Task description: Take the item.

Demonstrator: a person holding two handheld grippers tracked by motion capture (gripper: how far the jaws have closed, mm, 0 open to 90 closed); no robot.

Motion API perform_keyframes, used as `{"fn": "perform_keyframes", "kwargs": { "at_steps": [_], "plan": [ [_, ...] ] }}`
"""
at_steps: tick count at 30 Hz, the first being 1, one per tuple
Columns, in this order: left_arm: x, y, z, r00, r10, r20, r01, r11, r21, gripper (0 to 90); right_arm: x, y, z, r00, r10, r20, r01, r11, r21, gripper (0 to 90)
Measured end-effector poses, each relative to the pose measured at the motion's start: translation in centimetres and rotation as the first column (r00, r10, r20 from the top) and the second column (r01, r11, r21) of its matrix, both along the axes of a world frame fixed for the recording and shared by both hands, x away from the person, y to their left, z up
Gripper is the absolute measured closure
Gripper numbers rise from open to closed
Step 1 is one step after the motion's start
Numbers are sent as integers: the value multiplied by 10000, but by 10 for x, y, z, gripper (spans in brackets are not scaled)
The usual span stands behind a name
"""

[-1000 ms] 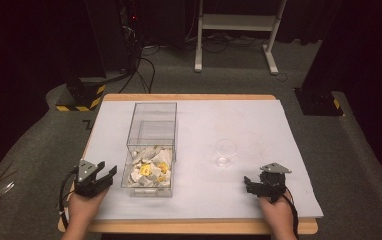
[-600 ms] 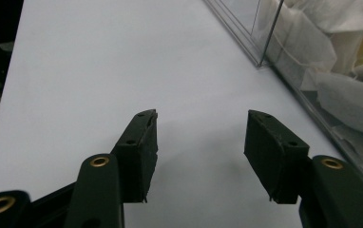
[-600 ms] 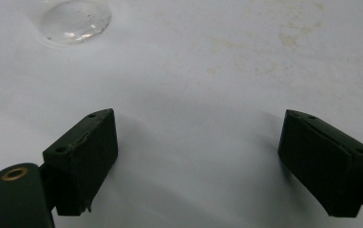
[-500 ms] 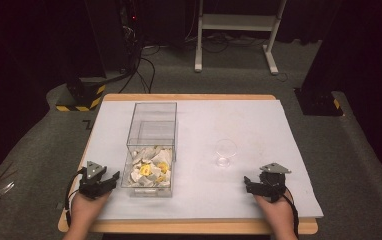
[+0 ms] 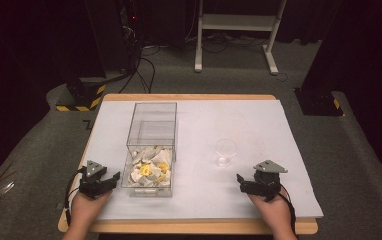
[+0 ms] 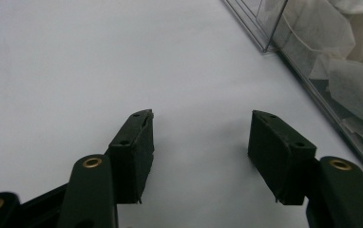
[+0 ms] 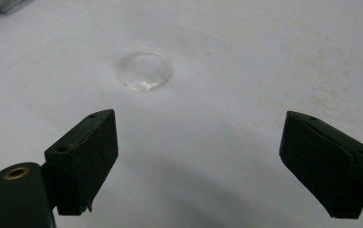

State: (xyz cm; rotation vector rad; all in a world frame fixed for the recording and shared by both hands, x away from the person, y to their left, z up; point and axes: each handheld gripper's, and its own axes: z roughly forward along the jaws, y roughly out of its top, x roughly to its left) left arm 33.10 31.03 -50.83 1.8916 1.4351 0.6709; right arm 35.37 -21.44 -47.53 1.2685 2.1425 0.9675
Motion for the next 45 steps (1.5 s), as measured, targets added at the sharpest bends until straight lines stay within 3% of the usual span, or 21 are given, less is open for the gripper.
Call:
{"fn": "perform_keyframes", "kwargs": {
  "at_steps": [10, 17, 26, 28, 30, 35, 39, 45],
  "plan": [
    [-1, 0, 0, 10000, -5, 12, 5, 10000, 53, 405, -6, 34, 23, 9961, 836, 267, -847, 9955, 429, 132],
    [-1, 0, 0, 10000, -22, -10, 22, 10000, 8, 401, -7, 65, 39, 9858, 1558, 623, -1590, 9860, 511, 134],
    [-1, 0, 0, 10000, -56, -28, 56, 10000, -4, 396, -6, 98, 50, 9743, 2189, 523, -2224, 9722, 734, 139],
    [-1, 0, 0, 10000, -69, -36, 69, 10000, -1, 393, -6, 105, 52, 9692, 2406, 518, -2439, 9673, 695, 140],
    [-1, 0, 0, 10000, -84, -22, 84, 10000, 39, 391, -7, 112, 54, 9575, 2841, 503, -2873, 9549, 754, 138],
    [-1, 0, 0, 10000, -93, -27, 93, 9999, 37, 389, -8, 129, 57, 9472, 3169, 482, -3200, 9438, 829, 147],
    [-1, 0, 0, 9999, -105, -29, 105, 9999, 31, 388, -11, 144, 62, 9336, 3541, 556, -3578, 9297, 870, 176],
    [-1, 0, 0, 9999, -139, -11, 139, 9999, 56, 387, -15, 165, 66, 9077, 4161, 546, -4195, 9034, 885, 254]
  ]
}}
